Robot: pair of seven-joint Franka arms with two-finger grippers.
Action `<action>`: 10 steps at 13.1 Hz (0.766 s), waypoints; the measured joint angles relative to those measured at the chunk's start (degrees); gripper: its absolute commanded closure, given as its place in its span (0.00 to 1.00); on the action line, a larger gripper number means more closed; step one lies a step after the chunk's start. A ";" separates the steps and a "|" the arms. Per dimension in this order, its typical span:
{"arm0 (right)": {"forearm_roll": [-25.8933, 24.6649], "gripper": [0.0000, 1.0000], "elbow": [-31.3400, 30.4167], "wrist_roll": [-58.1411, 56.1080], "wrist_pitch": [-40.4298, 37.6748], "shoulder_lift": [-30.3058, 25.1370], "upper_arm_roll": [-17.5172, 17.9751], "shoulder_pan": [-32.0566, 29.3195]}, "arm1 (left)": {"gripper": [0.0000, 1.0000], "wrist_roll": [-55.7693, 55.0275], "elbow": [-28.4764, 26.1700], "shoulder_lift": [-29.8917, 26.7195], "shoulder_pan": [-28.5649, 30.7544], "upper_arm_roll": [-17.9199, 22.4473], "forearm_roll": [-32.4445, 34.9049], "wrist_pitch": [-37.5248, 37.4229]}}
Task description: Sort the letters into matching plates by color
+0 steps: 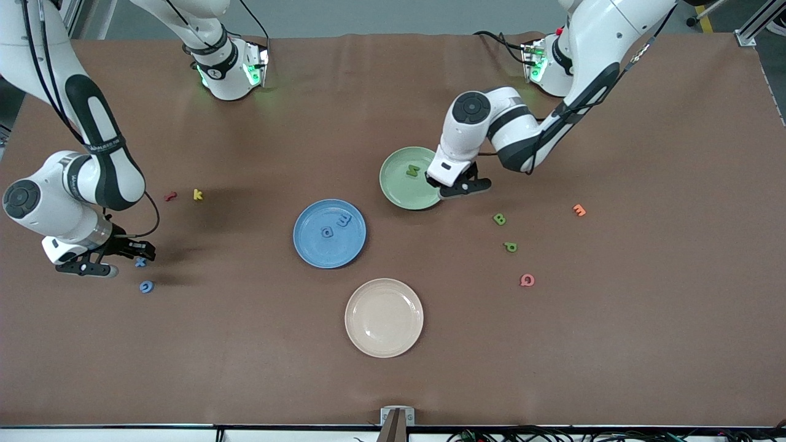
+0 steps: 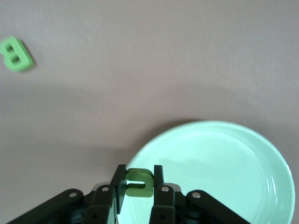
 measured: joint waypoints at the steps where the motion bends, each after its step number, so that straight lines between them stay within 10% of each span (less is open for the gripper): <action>1: 0.00 0.41 0.76 -1.28 0.35 1.21 0.00 -0.55 | 0.78 -1.12 -0.08 0.36 -1.17 0.00 0.00 -0.01; 8: 0.03 0.42 4.28 -5.09 0.39 5.48 0.22 -3.02 | 0.68 -3.43 -0.09 2.30 -4.38 0.01 0.00 -0.01; 10: 0.03 0.61 4.43 -5.11 0.44 6.06 0.41 -3.02 | 0.30 -3.43 -0.01 2.39 -4.38 0.02 0.00 -0.01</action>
